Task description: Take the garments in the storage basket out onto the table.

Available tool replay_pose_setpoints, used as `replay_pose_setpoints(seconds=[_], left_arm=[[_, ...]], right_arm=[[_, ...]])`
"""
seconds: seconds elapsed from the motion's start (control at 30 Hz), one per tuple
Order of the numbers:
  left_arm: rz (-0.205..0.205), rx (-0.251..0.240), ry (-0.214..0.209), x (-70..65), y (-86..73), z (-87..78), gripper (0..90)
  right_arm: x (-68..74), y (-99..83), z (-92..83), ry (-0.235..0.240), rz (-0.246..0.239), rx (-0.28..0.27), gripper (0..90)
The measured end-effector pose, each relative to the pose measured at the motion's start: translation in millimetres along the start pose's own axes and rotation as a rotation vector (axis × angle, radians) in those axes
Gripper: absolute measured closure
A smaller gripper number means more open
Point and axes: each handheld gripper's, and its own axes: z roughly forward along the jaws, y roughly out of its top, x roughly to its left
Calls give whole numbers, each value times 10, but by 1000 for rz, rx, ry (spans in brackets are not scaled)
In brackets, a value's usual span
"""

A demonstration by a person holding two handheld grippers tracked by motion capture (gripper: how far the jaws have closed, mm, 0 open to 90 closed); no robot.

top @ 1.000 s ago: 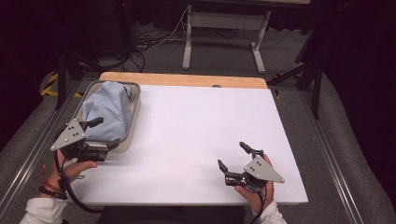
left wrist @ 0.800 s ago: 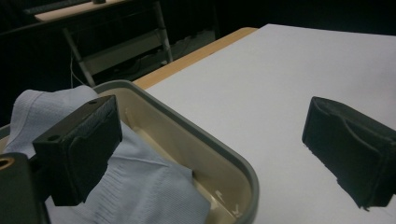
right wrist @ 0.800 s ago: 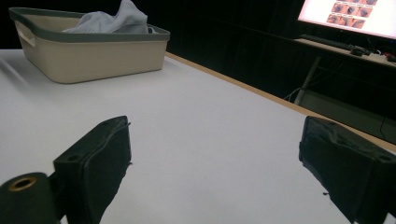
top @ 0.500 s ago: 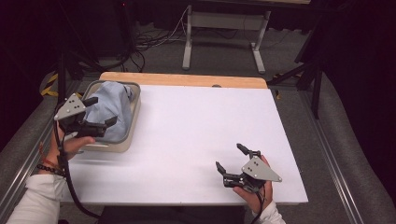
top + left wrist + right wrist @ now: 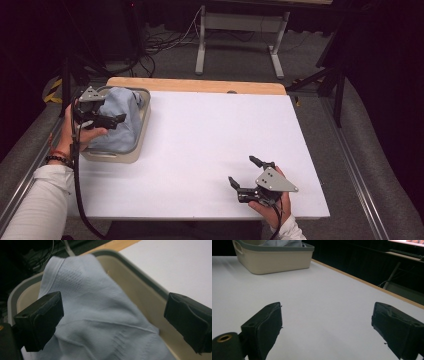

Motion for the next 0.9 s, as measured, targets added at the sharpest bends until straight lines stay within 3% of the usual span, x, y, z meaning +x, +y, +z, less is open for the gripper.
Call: replay_pose_setpoints(seconds=[0.13,0.17,0.37,0.6,0.7,0.9], left_arm=[[-14,51,12,43,-21,103,35],[-3,78,31,43,-13,156,36],[46,158,107,41,41,306,51],[-8,219,82,149,39,423,16],[-61,272,26,194,-21,522,21],[-31,361,14,170,-51,656,48]], right_arm=[[9,-15,31,55,3,22,106],[28,-26,58,93,-8,42,105],[87,-44,121,128,-41,87,105],[139,-66,160,168,-57,123,105],[176,-70,203,195,-64,143,104],[214,-95,225,235,-73,173,104]])
